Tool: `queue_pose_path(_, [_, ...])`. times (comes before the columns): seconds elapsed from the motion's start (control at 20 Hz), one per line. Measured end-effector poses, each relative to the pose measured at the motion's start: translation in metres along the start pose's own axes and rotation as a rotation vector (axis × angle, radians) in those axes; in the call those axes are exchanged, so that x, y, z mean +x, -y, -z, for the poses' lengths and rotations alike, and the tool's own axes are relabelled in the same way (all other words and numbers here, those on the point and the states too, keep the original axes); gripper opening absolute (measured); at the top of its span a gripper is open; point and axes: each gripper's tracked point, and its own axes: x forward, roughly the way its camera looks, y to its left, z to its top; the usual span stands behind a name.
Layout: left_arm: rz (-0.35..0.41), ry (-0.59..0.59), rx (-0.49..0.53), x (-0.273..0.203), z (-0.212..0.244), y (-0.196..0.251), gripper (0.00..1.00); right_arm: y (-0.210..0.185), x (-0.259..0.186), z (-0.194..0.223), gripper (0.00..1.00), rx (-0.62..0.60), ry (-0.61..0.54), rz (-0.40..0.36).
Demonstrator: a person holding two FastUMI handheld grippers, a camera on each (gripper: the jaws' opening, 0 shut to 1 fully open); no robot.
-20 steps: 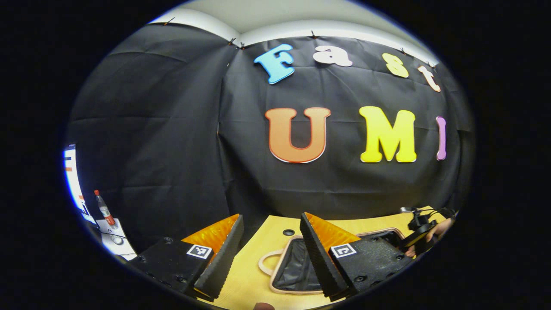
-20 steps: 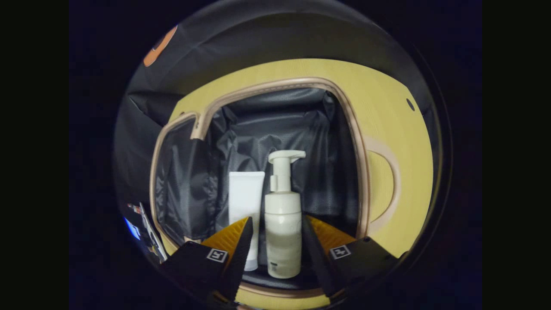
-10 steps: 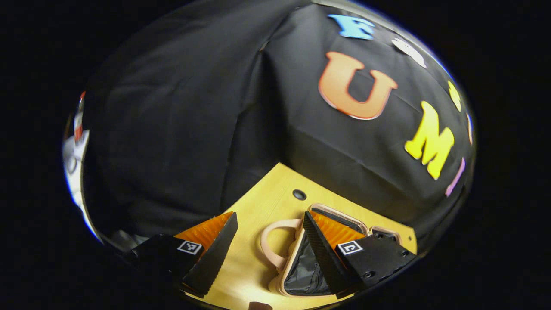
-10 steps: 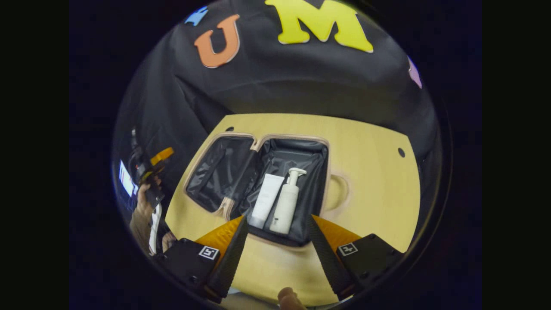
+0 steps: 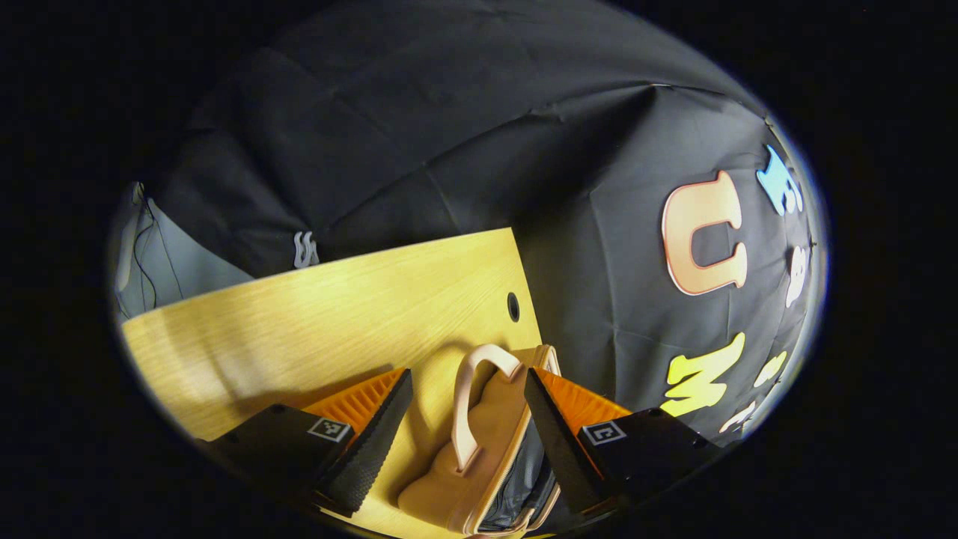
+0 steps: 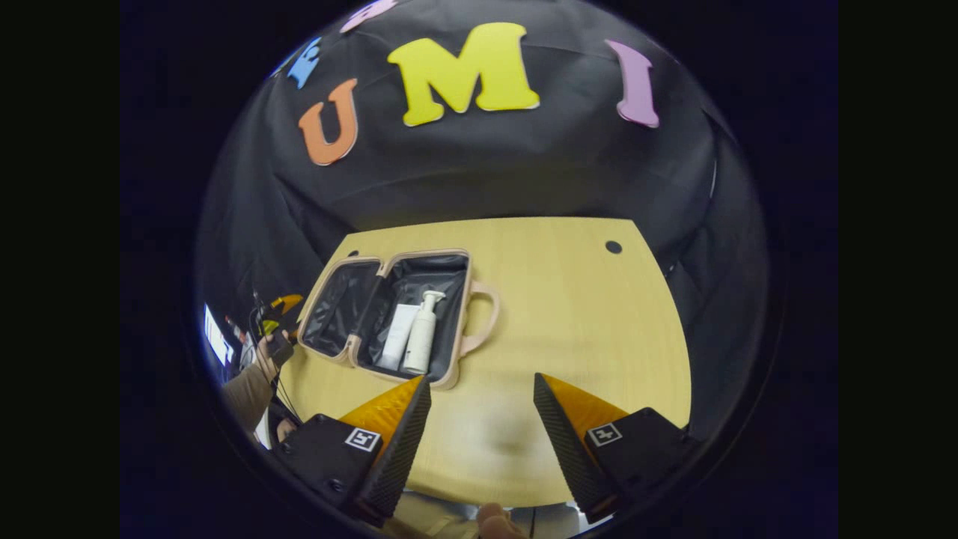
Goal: First open the suitcase, pack the skin care products into it, and then close the suitcase.
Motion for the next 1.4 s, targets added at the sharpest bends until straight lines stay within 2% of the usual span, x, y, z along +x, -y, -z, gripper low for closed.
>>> queue_pose_path(0.05, [0.003,-0.02,-0.007,0.0,0.004,0.002,1.0,0.003,-0.001,0.003,0.81,0.023,-0.006,0.004])
queue_pose_path(0.1, [-0.002,-0.029,-0.002,0.001,0.007,0.0,0.89,0.008,-0.003,0.005,0.77,0.043,-0.008,0.007])
queue_pose_path(0.2, [0.01,-0.05,0.001,0.005,0.014,0.001,0.73,0.013,-0.006,0.004,0.77,0.057,0.003,0.01])
queue_pose_path(0.25, [0.01,-0.054,0.01,0.006,0.017,0.002,0.62,0.019,-0.009,0.006,0.77,0.048,0.01,0.019])
queue_pose_path(0.3, [-0.011,-0.049,0.026,0.007,0.016,-0.002,0.43,0.022,-0.013,0.006,0.81,0.036,0.019,0.024])
queue_pose_path(0.35, [-0.052,-0.044,0.051,0.009,0.016,-0.01,0.22,0.025,-0.017,0.006,0.77,0.025,0.026,0.035])
queue_pose_path(0.4, [-0.073,-0.044,0.066,0.009,0.018,-0.014,0.23,0.033,-0.022,0.004,0.82,0.015,0.048,0.065])
queue_pose_path(0.45, [-0.074,-0.039,0.077,0.007,0.017,-0.013,0.23,0.04,-0.028,0.0,0.81,-0.009,0.08,0.1])
queue_pose_path(0.5, [-0.08,-0.035,0.092,0.007,0.016,-0.01,0.1,0.046,-0.036,-0.005,0.81,-0.041,0.118,0.13])
queue_pose_path(0.55, [-0.098,-0.038,0.129,0.006,0.018,-0.01,0.06,0.051,-0.045,-0.012,0.81,-0.062,0.159,0.158])
queue_pose_path(0.6, [-0.118,-0.038,0.176,0.005,0.019,-0.012,0.05,0.054,-0.054,-0.019,0.77,-0.072,0.197,0.172])
queue_pose_path(0.65, [-0.143,-0.035,0.222,0.001,0.02,-0.01,0.04,0.058,-0.061,-0.022,0.81,-0.075,0.23,0.182])
queue_pose_path(0.75, [-0.18,-0.006,0.322,-0.005,0.011,0.006,0.03,0.067,-0.071,-0.024,0.81,-0.063,0.267,0.179])
queue_pose_path(0.85, [-0.195,0.044,0.444,-0.015,0.006,0.041,0.03,0.083,-0.08,-0.026,0.77,-0.049,0.29,0.161])
queue_pose_path(0.95, [-0.207,0.092,0.6,-0.028,0.008,0.084,0.03,0.107,-0.087,-0.03,0.81,-0.069,0.319,0.173])
queue_pose_path(1.0, [-0.208,0.12,0.695,-0.033,0.013,0.106,0.03,0.119,-0.092,-0.036,0.77,-0.086,0.35,0.184])
queue_pose_path(1.05, [-0.21,0.141,0.803,-0.037,0.019,0.129,0.03,0.123,-0.099,-0.046,0.81,-0.1,0.39,0.181])
queue_pose_path(1.15, [-0.232,0.171,1.001,-0.044,0.037,0.168,0.03,0.13,-0.109,-0.062,0.8,-0.143,0.463,0.167])
queue_pose_path(1.2, [-0.242,0.187,1.085,-0.046,0.046,0.185,0.03,0.13,-0.112,-0.067,0.77,-0.165,0.483,0.144])
queue_pose_path(1.25, [-0.253,0.207,1.15,-0.05,0.057,0.202,0.02,0.131,-0.115,-0.068,0.81,-0.187,0.499,0.125])
queue_pose_path(1.4, [-0.255,0.245,1.261,-0.062,0.098,0.249,0.03,0.14,-0.12,-0.07,0.8,-0.228,0.508,0.071])
